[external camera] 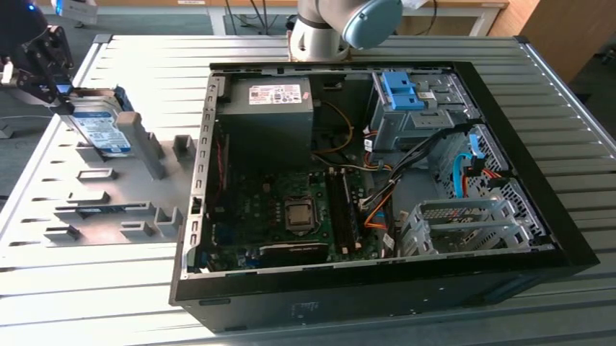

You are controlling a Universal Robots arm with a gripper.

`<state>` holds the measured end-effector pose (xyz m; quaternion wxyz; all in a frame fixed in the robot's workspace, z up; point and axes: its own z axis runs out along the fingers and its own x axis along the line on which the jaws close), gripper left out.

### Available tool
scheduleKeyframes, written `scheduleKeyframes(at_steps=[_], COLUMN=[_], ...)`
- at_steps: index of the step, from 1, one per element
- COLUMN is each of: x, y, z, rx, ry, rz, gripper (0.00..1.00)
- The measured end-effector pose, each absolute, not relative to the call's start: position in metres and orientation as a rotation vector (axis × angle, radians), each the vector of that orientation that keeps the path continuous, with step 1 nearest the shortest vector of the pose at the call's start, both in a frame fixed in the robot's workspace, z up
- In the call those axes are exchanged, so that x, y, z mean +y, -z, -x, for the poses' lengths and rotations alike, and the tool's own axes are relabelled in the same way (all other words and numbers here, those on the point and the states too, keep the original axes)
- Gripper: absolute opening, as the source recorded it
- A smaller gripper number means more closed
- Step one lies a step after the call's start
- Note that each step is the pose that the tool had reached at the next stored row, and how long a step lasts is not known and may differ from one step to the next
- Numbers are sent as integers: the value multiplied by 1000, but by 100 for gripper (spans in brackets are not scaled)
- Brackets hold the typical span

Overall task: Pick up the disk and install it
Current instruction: 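Pick up the disk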

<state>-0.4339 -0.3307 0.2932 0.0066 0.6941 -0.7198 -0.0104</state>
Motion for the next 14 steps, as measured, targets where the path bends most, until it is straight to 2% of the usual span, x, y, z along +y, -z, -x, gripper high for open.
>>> scheduleKeyframes(at_steps=[9, 11, 12, 14], x=[-331, -331, -331, -331], y=[-293, -292, -293, -293], z=[434, 434, 434, 434], rx=[-2238, -2238, -2237, -2236], ry=[31, 31, 32, 32], rz=[-2188, -2188, -2187, -2187], gripper=[37, 38, 44, 44])
